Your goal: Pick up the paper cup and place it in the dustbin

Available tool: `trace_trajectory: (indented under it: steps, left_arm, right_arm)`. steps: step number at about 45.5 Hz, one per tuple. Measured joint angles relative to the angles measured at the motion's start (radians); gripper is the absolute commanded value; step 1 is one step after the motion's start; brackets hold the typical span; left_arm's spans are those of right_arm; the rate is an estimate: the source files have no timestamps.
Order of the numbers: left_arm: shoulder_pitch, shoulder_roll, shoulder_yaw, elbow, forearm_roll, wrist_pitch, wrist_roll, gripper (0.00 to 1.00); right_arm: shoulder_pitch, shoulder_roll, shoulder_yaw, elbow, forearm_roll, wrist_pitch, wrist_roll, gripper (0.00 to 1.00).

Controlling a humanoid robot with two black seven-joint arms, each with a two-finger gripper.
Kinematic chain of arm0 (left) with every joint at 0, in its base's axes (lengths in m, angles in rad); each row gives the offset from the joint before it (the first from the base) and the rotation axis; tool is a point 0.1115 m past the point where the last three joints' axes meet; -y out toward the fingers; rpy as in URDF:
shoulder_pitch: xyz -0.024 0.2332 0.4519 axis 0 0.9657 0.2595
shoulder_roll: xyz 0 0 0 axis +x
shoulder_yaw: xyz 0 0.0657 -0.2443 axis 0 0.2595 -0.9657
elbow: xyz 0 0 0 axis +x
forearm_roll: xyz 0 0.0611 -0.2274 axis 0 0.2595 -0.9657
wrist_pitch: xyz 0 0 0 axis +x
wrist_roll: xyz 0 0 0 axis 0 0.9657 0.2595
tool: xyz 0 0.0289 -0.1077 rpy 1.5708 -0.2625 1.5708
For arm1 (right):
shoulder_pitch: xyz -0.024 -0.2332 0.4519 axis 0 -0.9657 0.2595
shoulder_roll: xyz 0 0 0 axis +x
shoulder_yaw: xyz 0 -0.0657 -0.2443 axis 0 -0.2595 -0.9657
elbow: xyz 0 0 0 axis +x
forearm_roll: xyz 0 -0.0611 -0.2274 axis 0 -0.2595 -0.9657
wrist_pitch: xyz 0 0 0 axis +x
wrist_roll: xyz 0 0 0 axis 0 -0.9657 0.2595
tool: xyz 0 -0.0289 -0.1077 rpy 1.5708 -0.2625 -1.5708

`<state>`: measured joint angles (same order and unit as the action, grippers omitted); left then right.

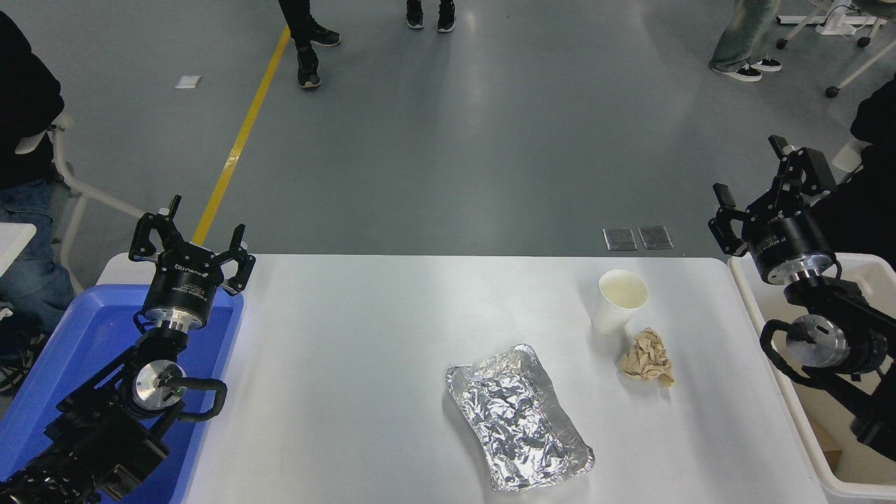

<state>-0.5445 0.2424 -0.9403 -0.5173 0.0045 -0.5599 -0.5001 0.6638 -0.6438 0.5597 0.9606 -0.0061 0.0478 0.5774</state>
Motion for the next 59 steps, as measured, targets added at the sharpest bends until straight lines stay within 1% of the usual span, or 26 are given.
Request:
trace_trajectory:
  steps: [6,10,19,24,30,36,43,46,59]
  left_arm:
    - [0.000,0.000,0.000,-0.001,0.000,0.000,0.000,0.98]
    - [0.000,0.000,0.000,0.000,0.000,0.000,0.000,0.98]
    - [0.000,0.000,0.000,0.000,0.000,0.000,0.000,0.98]
    - [0.000,0.000,0.000,0.000,0.000,0.000,0.000,0.98]
    - [0.000,0.000,0.000,0.000,0.000,0.000,0.000,0.98]
    - [0.000,0.000,0.000,0.000,0.000,0.000,0.000,0.98]
    - [0.000,0.000,0.000,0.000,0.000,0.000,0.000,0.98]
    - [0.000,0.000,0.000,0.000,0.000,0.000,0.000,0.98]
    - [0.000,0.000,0.000,0.000,0.000,0.000,0.000,0.98]
  right_arm:
    - [0.117,-0.042,-0.177,-0.007,0.007,0.000,-0.011,1.00]
    - [0.216,-0.068,-0.346,-0.014,0.034,0.004,-0.026,1.00]
    - [0.495,-0.095,-0.784,-0.023,0.088,0.014,-0.079,1.00]
    - [0.651,-0.076,-1.045,-0.025,0.100,0.021,-0.096,1.00]
    - [0.829,-0.022,-1.361,-0.026,0.108,0.028,-0.108,1.00]
    - [0.970,0.038,-1.577,-0.025,0.110,0.043,-0.113,1.00]
    - [1.114,0.112,-1.752,-0.027,0.104,0.130,-0.117,1.00]
    - [1.168,0.148,-1.811,-0.028,0.094,0.192,-0.119,1.00]
    - [1.357,0.280,-1.968,-0.021,0.062,0.531,-0.122,1.00]
